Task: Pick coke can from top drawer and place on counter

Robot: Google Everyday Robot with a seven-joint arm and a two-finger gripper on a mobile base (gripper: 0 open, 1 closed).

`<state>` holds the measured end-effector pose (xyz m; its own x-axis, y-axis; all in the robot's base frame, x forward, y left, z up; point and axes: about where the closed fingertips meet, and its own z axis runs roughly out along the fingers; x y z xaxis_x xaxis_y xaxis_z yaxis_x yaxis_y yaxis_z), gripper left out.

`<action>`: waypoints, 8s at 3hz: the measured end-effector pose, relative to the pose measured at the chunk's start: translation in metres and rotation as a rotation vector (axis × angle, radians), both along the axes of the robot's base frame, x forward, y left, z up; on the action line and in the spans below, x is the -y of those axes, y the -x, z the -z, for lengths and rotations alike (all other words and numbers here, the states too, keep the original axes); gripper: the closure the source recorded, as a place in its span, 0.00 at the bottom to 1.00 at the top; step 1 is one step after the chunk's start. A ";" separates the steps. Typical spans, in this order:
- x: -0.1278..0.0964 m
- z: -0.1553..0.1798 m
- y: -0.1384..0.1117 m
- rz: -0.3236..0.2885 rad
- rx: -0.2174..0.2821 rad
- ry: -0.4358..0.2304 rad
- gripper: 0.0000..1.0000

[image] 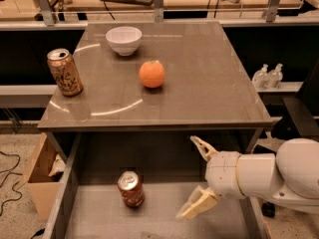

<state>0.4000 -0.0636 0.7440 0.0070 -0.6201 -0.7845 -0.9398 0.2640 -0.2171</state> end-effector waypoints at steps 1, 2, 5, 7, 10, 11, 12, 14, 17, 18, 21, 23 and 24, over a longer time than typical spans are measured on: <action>-0.028 0.019 -0.007 -0.036 0.003 -0.092 0.00; -0.055 0.041 -0.012 -0.083 -0.018 -0.176 0.00; -0.113 0.083 -0.030 -0.188 -0.071 -0.309 0.00; -0.151 0.081 -0.029 -0.285 -0.051 -0.380 0.41; -0.166 0.077 -0.026 -0.341 -0.042 -0.411 1.00; -0.158 0.061 -0.015 -0.321 -0.022 -0.396 1.00; -0.144 0.024 0.014 -0.286 0.027 -0.382 1.00; -0.096 -0.079 0.056 -0.179 0.118 -0.354 1.00; -0.050 -0.200 -0.008 -0.026 0.199 -0.233 1.00; -0.025 -0.225 -0.034 0.015 0.249 -0.280 1.00; 0.023 -0.226 -0.128 0.108 0.287 -0.474 1.00; 0.045 -0.199 -0.151 0.201 0.297 -0.508 1.00; 0.053 -0.180 -0.161 0.239 0.275 -0.527 1.00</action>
Offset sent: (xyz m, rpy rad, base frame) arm 0.0186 0.0835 -0.0679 0.2775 0.0475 0.1317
